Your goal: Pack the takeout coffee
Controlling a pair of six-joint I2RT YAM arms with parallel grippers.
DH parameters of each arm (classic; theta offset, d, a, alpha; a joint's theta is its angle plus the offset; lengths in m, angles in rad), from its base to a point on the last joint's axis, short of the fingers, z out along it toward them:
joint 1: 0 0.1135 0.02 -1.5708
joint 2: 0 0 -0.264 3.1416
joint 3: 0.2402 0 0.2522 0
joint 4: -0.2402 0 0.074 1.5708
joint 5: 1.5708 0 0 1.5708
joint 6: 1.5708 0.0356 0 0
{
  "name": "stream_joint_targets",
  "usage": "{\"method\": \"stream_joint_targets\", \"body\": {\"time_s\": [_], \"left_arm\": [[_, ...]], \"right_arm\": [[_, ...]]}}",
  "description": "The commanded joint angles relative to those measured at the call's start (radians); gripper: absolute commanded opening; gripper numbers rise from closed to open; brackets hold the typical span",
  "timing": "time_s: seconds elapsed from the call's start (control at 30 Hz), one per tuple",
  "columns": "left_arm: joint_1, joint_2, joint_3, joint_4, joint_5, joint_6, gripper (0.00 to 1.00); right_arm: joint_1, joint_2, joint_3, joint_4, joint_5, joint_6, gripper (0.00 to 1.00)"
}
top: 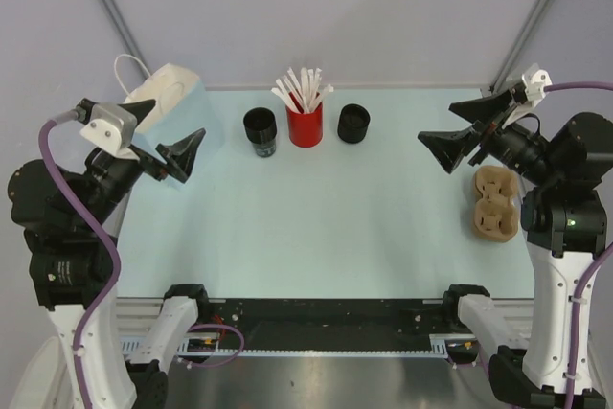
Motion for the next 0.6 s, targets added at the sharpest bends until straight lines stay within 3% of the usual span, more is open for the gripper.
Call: {"method": "stream_joint_targets", "body": {"time_s": [0.0,0.57], "left_arm": [[0.012,-0.005,-0.012,0.027,0.031,-0.033,0.99],[0.015,0.004,-0.043,0.053,0.086,-0.039,0.99]], "right_arm": [[0.004,-0.008,0.003,0.007,0.005,-0.003,1.0],[0.007,0.001,-0.03,0.02,-0.033,-0.024,1.0]]}}
